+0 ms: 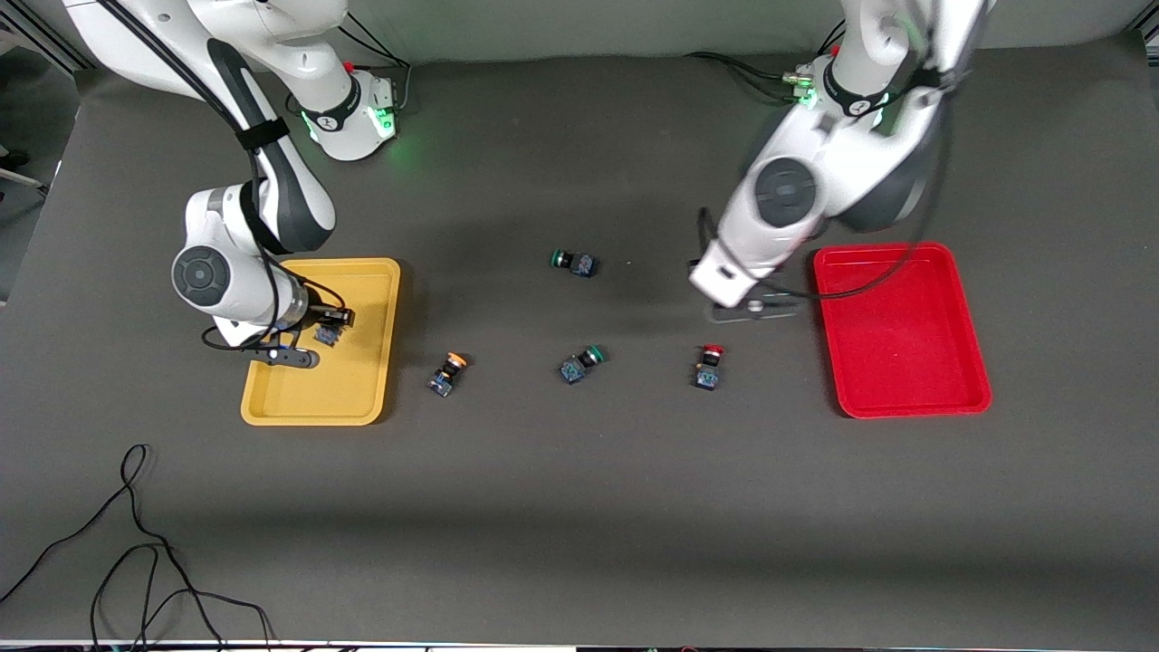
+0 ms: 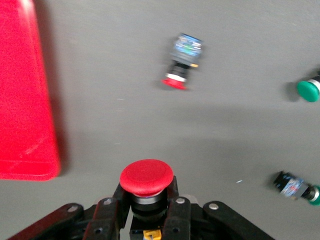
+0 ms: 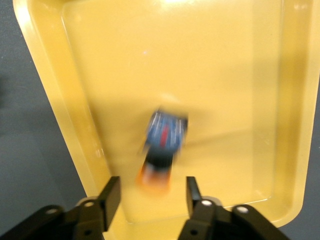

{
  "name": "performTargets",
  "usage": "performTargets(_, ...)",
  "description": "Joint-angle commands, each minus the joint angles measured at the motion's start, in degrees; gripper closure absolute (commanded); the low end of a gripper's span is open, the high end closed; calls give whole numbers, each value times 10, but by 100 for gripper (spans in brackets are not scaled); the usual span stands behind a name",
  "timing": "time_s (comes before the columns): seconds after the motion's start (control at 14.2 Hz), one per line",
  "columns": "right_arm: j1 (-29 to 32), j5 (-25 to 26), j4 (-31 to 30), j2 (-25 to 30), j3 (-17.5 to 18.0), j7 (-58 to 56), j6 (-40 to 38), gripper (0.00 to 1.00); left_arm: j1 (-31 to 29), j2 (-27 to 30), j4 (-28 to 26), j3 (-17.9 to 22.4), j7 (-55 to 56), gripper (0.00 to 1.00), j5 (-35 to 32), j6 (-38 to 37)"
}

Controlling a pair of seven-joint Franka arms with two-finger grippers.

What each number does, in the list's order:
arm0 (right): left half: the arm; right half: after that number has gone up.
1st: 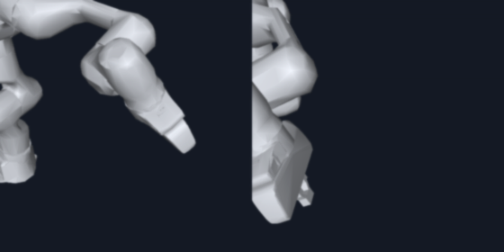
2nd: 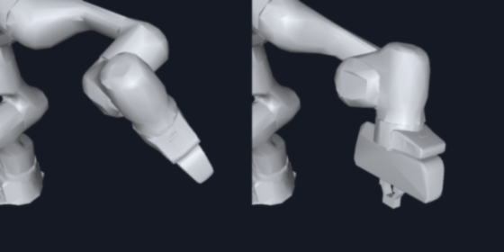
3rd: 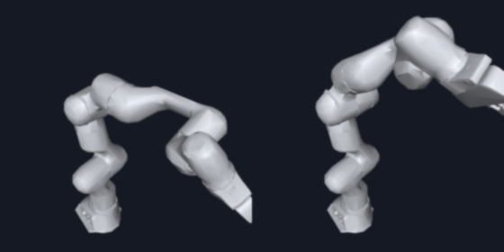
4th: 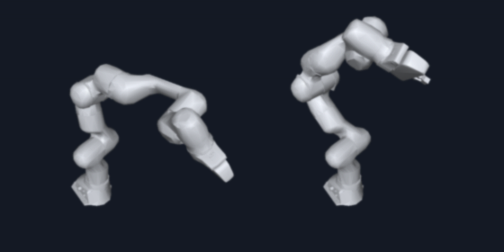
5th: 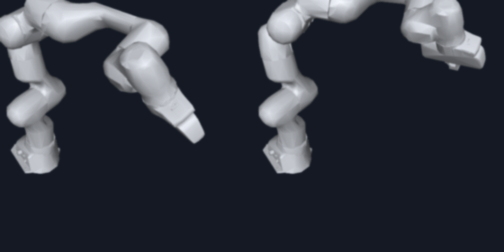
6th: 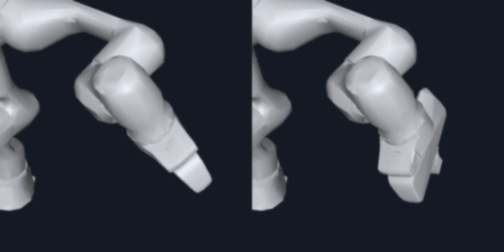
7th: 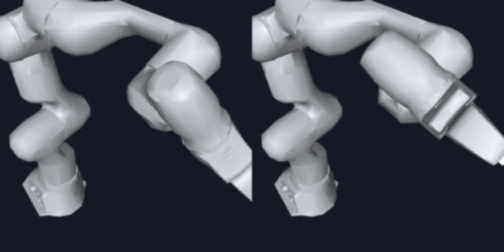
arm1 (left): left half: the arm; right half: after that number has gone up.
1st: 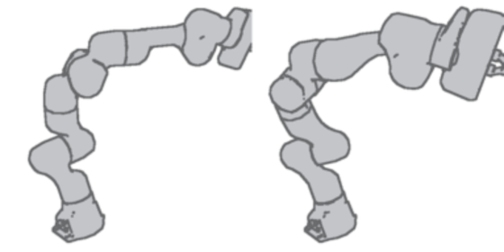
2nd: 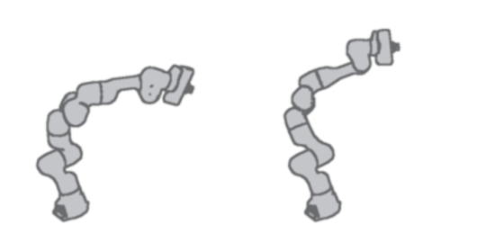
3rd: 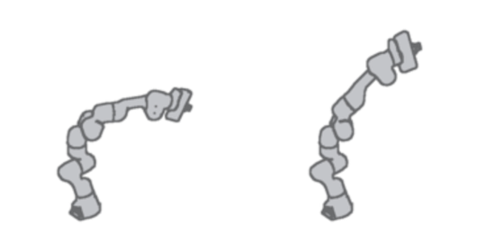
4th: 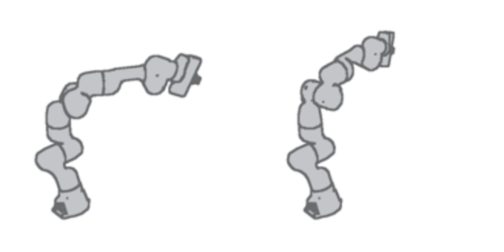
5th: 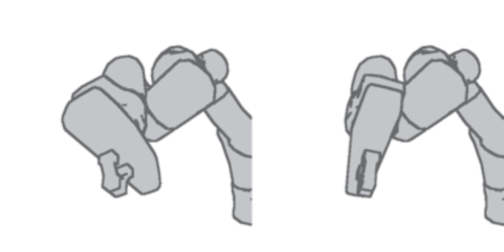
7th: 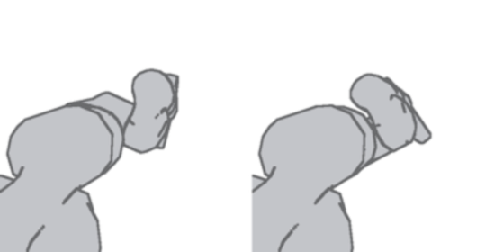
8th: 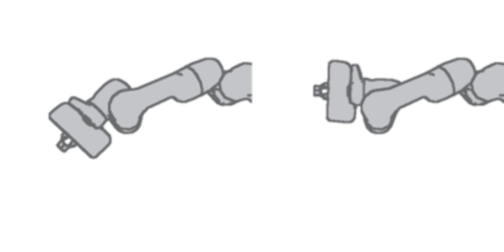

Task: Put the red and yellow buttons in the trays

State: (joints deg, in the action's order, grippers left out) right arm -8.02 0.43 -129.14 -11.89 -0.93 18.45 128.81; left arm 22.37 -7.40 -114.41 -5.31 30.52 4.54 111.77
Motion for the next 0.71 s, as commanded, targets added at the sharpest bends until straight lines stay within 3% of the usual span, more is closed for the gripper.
performTargets(0.0,-8,2,19,8,7,4,2,0,-101,53,-46,0,-120,85,10,-33)
performTargets(0.21,-9,-72,102,-29,37,9,0,0,-208,44,-70,0,-237,84,-50,-15)
performTargets(0.35,-9,-99,169,-79,57,47,0,0,-238,20,-116,0,-251,84,-91,84)
performTargets(0.63,-11,-96,286,-196,89,114,5,0,-256,-60,-195,0,-250,83,-117,304)
